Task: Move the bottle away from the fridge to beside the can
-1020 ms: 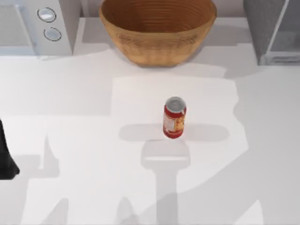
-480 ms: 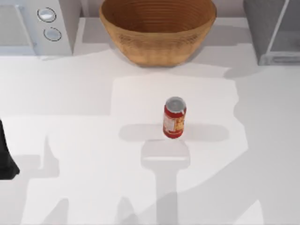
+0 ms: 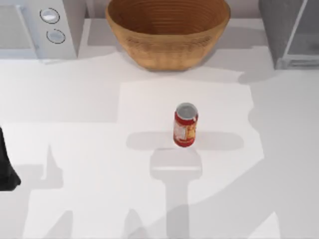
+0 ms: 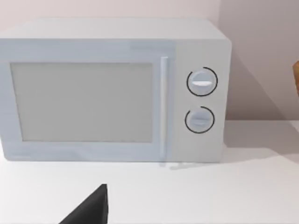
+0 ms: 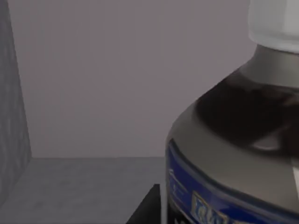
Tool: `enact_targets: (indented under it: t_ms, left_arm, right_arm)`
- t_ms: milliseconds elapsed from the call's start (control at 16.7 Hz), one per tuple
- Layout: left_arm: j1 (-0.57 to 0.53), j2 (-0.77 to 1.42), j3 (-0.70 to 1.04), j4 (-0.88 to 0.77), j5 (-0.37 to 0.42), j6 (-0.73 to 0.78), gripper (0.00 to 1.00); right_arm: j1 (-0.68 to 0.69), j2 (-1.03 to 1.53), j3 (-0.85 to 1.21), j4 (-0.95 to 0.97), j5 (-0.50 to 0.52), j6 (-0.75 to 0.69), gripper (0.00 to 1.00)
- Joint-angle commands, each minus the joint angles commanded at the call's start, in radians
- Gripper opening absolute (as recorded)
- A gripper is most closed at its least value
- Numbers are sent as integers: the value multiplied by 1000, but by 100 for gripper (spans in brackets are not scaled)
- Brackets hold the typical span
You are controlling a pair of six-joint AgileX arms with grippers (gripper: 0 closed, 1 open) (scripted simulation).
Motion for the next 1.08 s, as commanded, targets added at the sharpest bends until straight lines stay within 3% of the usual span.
enact_targets:
  t_ms: [1080]
  left_arm:
    - [0, 0, 0, 0, 0, 0, 100]
  right_arm:
    - [-7, -131, 27, -157, -4, 4, 0]
